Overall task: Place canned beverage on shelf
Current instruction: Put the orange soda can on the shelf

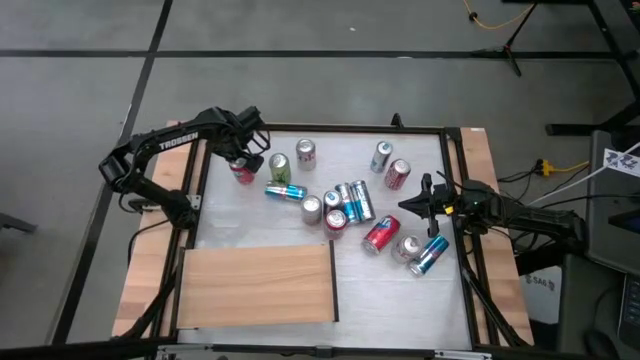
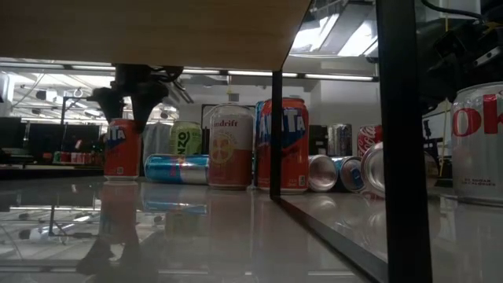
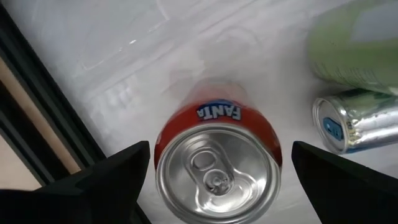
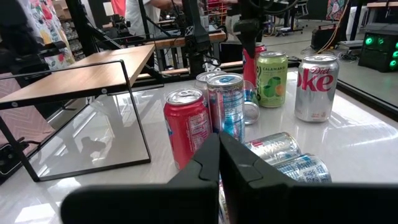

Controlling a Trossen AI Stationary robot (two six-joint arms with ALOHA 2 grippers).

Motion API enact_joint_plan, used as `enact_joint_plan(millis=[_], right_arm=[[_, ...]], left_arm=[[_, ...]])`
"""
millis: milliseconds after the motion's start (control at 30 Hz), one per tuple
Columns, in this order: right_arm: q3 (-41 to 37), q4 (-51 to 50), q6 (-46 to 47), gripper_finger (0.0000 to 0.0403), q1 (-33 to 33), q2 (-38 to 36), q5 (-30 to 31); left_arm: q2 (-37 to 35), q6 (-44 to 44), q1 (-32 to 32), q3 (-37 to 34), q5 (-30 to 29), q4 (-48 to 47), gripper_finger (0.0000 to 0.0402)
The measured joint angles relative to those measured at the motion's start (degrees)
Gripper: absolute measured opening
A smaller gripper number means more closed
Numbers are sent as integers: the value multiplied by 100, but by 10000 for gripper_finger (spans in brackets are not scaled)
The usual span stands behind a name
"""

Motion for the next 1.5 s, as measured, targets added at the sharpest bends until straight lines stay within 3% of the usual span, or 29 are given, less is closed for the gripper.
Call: enact_joint_plan(millis=[300, 767, 967, 1300, 1500], right_arm=[[0, 0, -24, 3, 0, 0, 0], [0, 0, -30, 3, 0, 0, 0], [0, 0, -32, 3, 0, 0, 0], [0, 0, -32, 3, 0, 0, 0], [2, 0, -32, 3, 0, -1, 0]], left_arm=[[-1, 1203, -64, 0, -20, 7, 386], [-1, 4393, -63, 0, -315, 13, 386], [-1, 5207, -63, -2, -267, 8, 386], [-1, 4757, -63, -2, -259, 2, 385], [-1, 4304, -65, -2, -249, -7, 348]])
